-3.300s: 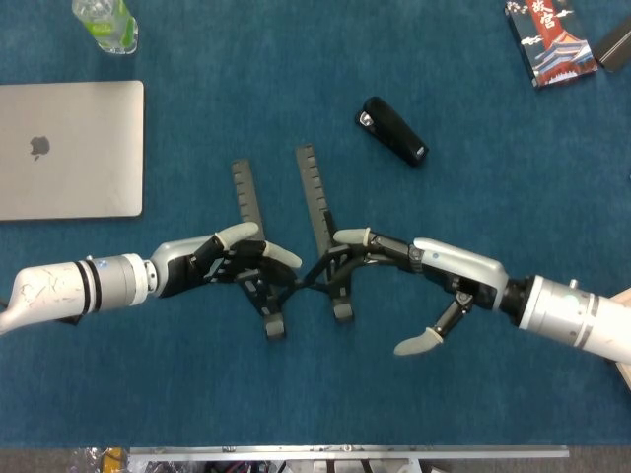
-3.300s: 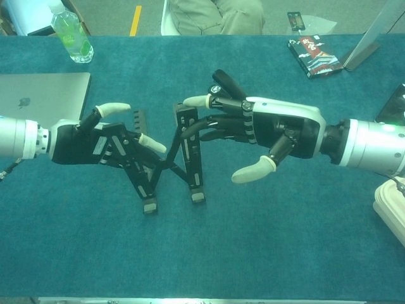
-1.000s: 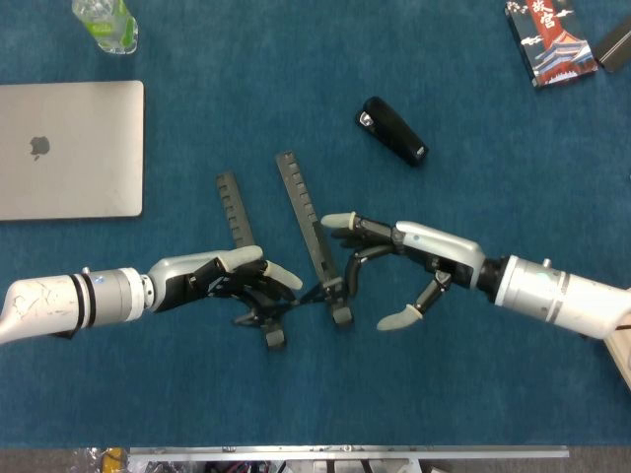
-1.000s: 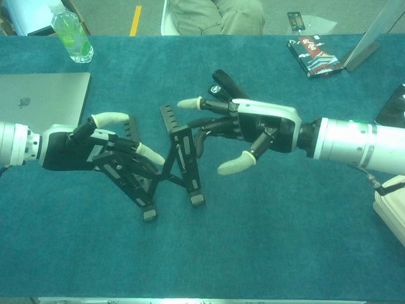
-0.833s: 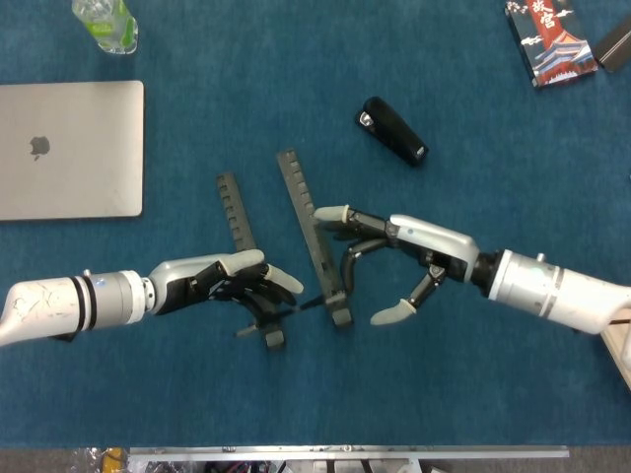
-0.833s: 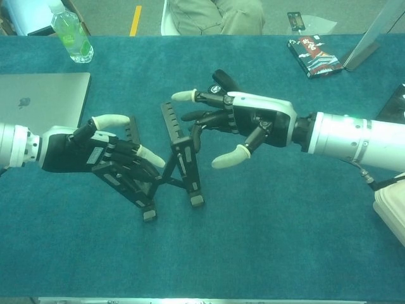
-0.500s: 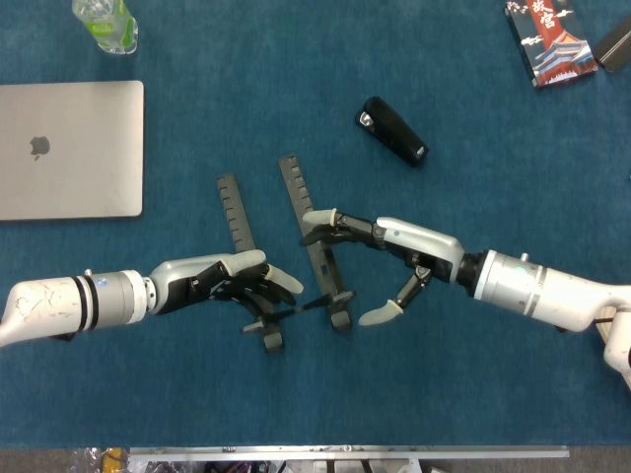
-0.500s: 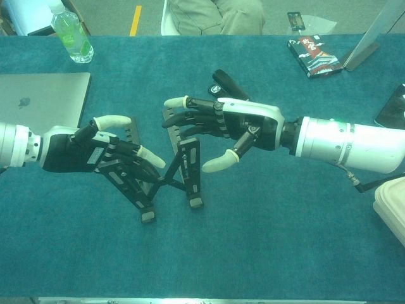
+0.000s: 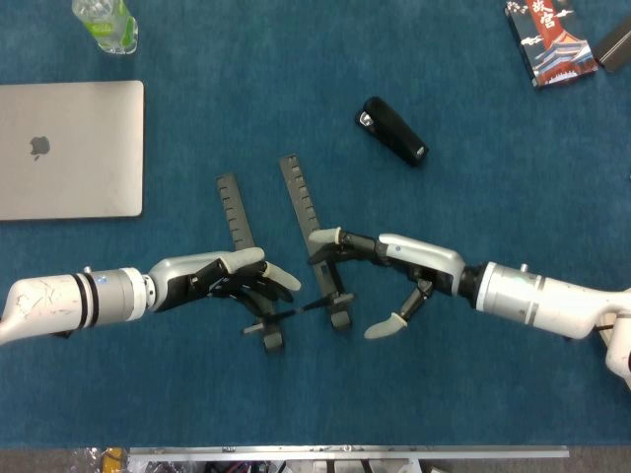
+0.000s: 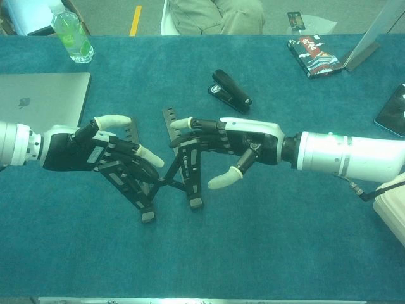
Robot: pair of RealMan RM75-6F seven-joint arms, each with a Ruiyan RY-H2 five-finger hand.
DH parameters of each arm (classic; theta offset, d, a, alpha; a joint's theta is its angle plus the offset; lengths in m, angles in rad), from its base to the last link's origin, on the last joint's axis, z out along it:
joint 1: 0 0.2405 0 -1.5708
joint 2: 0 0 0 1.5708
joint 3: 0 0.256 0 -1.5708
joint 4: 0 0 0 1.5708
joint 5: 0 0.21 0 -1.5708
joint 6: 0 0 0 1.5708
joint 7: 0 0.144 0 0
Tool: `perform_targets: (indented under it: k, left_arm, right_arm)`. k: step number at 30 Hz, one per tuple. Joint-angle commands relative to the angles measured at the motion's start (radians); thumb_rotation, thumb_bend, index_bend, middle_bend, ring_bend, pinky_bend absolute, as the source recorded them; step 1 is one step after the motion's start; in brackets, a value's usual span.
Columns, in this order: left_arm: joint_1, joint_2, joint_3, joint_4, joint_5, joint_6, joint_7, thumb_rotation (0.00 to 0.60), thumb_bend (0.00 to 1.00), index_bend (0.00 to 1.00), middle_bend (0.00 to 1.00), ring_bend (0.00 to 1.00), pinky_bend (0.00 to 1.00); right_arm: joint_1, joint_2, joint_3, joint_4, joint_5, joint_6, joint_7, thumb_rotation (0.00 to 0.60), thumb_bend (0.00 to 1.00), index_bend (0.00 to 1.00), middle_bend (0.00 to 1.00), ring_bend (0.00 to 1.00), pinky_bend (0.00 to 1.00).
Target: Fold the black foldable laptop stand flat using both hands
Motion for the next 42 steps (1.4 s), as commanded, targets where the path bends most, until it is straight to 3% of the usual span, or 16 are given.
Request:
perform_targets:
  k: [1,28,35,42]
  left_arm:
    - [-0.001,0.0,-0.002,0.001,-0.003,-0.004,0.001,0.0,0.22,0.16,0.19,0.12,0.19]
    - [-0.008,-0.006,-0.01,0.011,-0.017,-0.031,0.01,0.0,0.22,0.16,0.19,0.12,0.19]
    - [-0.01,0.003,-0.027,0.008,-0.032,-0.031,0.031,0.0,0.22,0.16,0.19,0.12,0.19]
    - [-0.009,0.024,-0.068,0.009,-0.075,-0.041,0.082,0.0,0.22,0.16,0.16,0.02,0.13]
  right_arm:
    - [-0.002,-0.002,-0.007,-0.001,-0.004,0.005,0.004,0.6,0.0,0.02,0.16,0.03,0.07]
    - [-0.015,0.021,-0.086,-0.068,-0.035,0.036,0.015,0.6,0.0,0.02,0.16,0.03,0.07]
    - [-0.035,0.051,-0.06,-0.075,-0.003,0.066,-0.036,0.6,0.0,0.02,0.16,0.03,0.07]
    - [-0.056,0.117,-0.024,-0.122,0.021,0.111,-0.106,0.6,0.0,0.02,0.16,0.03,0.07]
